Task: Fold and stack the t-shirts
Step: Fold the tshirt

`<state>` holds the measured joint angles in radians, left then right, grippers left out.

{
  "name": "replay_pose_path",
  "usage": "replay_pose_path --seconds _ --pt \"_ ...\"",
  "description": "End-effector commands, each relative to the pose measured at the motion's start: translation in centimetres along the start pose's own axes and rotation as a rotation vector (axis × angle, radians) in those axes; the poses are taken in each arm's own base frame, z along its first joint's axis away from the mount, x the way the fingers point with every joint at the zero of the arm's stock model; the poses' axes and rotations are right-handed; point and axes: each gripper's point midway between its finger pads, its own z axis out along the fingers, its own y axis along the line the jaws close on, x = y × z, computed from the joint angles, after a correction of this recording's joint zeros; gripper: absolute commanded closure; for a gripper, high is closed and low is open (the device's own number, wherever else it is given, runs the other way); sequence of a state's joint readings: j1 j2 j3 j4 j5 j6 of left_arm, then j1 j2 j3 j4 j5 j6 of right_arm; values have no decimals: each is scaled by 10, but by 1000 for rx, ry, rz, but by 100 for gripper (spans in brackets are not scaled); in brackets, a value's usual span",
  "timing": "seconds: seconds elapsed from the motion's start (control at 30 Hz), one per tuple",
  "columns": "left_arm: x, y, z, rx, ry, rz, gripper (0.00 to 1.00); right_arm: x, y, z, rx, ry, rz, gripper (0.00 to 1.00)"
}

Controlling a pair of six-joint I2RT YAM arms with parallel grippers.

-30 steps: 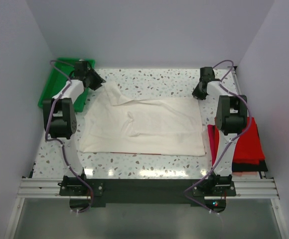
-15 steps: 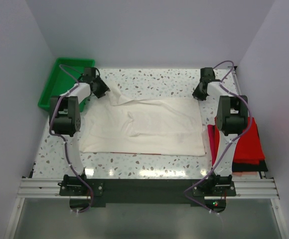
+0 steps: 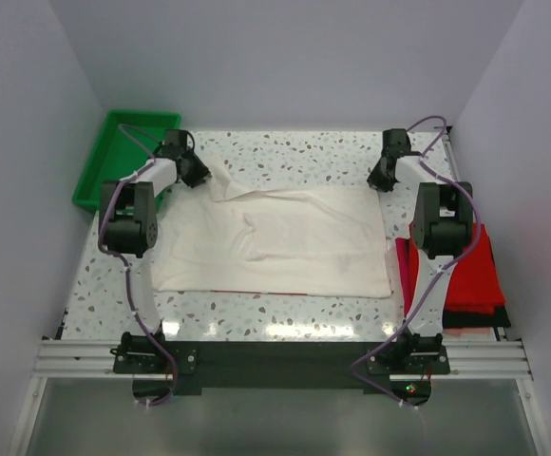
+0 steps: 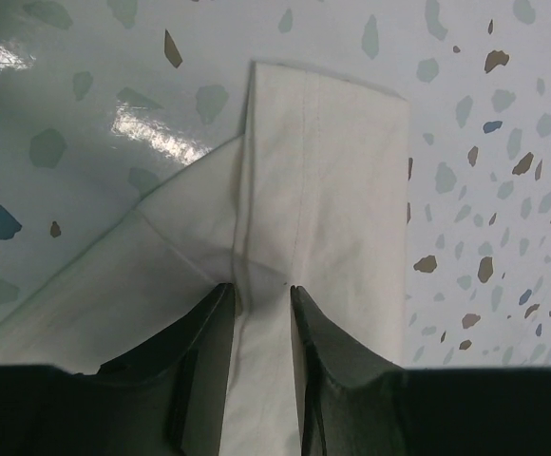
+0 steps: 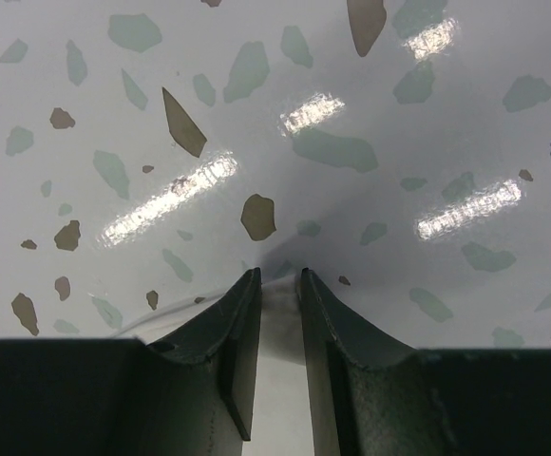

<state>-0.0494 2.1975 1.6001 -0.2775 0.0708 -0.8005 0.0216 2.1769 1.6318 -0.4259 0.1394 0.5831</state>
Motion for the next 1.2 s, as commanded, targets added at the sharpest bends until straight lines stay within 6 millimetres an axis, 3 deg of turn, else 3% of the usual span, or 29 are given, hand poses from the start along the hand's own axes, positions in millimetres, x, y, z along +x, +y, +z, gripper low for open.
replay_pose_path --seconds 0.0,0.3,0.6,0.93,1.17 --pt "-6 -16 4 41 -24 24 66 -24 7 -21 -38 -67 15 73" --pt "-5 -22 7 55 -25 31 76 -23 7 -20 -41 -60 22 73" --pt "-8 -28 7 76 -28 41 100 -23 5 -22 -41 -57 21 73" --pt "-30 -54 -26 154 -92 61 100 -28 -1 -33 -17 -81 5 73" --pt "-36 -63 -43 192 -111 61 100 -19 -9 -27 9 -63 -5 73"
